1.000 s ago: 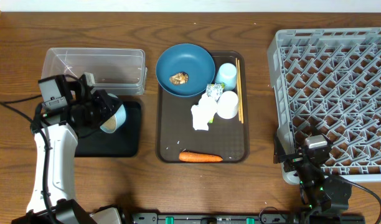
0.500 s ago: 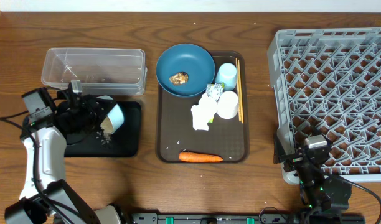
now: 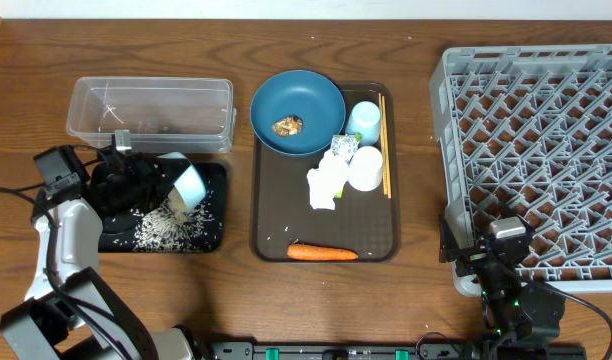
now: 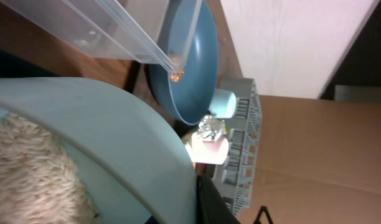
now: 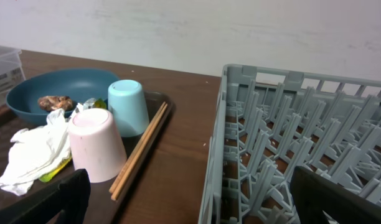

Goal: Sort waste into correct bins and load items into the dishwasher rack
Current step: 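Tilt the bowl with the left gripper to pour rice onto the black tray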

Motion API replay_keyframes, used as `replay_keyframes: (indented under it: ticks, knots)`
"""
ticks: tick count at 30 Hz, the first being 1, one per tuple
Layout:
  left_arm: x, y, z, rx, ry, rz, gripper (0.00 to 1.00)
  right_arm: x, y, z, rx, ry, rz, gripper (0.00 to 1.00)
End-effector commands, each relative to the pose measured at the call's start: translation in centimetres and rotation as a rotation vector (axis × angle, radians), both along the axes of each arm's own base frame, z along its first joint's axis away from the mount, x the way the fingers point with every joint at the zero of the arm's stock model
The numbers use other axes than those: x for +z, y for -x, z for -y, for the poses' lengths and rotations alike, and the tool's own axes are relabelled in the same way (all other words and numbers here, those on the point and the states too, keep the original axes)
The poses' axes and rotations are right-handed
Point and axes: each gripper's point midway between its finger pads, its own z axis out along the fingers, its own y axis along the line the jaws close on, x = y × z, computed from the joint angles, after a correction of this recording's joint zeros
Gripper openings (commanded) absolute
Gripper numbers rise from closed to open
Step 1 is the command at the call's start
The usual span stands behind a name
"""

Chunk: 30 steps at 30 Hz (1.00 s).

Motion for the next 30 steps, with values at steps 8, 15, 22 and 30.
replay_keyframes:
  ticks: [8, 15, 22, 30]
  knots:
    - [3.0, 0.6, 1.4, -0.076, 0.164, 0.11, 0.06, -0.1, 0.0, 0.0, 0.002, 0.012, 0.002, 0.99]
    - [2.7, 0.3, 1.1, -0.065, 0.144, 0.108, 0.06, -0.1, 0.0, 0.0, 0.002, 0.012, 0.002, 0.99]
    - [3.9, 0.7, 1.3, -0.08, 0.213, 0.129, 0.06, -0.1, 0.0, 0.0, 0.002, 0.012, 0.002, 0.99]
    - [4.7, 1.0, -0.7, -0.026, 0.259, 0.155, 0.06, -0.1, 0.0, 0.0, 0.002, 0.012, 0.002, 0.99]
